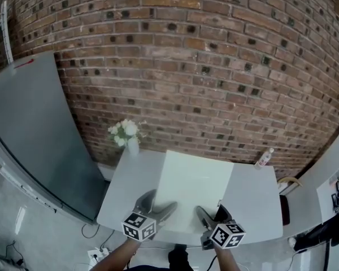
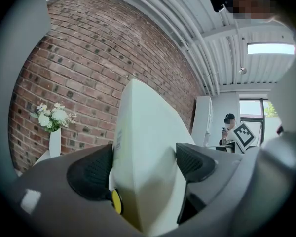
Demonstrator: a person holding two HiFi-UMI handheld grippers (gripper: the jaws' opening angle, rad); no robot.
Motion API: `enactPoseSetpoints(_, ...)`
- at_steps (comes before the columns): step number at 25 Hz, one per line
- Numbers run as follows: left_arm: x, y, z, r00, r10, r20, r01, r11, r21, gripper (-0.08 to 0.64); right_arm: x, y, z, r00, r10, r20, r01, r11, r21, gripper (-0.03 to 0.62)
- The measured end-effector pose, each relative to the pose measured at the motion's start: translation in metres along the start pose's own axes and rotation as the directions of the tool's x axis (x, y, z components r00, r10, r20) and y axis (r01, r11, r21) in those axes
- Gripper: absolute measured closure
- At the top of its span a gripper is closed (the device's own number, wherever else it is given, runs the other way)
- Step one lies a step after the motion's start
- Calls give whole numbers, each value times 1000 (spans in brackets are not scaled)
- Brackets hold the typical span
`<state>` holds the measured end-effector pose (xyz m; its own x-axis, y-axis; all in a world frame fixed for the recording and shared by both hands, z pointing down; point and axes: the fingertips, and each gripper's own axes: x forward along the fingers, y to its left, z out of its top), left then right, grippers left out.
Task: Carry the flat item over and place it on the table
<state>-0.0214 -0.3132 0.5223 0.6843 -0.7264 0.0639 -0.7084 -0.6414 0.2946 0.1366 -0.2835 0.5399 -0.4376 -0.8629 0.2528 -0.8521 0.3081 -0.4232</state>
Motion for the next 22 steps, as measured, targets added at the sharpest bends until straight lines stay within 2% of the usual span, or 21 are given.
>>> enactPoseSetpoints(12,119,25,16,993,118,-4,-118,993,-14,149,79,-93,66,992,103,-75,-103,995,7,189)
enactPoseSetpoints(17,143,32,16,988,156,-17,-156,988,-15,149,100,-113,76,985,136,-102,-135,991,24,189)
enactPoseSetpoints(22,157,37,14,987,162,-19,-162,986,-23,149,110,-127,79,984,142,-108,-140,990,30,189)
